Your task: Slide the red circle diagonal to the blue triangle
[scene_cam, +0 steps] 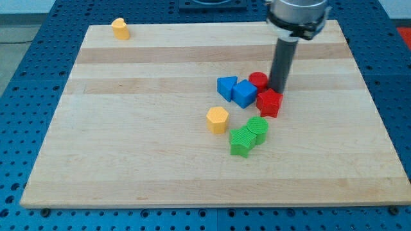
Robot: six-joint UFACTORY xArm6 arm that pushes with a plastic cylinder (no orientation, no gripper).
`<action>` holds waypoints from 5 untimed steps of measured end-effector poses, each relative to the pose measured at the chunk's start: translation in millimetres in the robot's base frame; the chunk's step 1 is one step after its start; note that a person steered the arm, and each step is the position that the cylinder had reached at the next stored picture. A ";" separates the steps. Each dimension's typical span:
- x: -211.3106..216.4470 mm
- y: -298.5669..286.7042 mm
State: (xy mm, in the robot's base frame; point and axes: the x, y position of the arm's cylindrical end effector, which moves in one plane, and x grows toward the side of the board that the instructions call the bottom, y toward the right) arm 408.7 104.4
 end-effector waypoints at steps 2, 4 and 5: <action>-3.2 -51.3; -36.2 -29.0; -55.6 -27.7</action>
State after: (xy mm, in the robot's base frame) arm 353.0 76.7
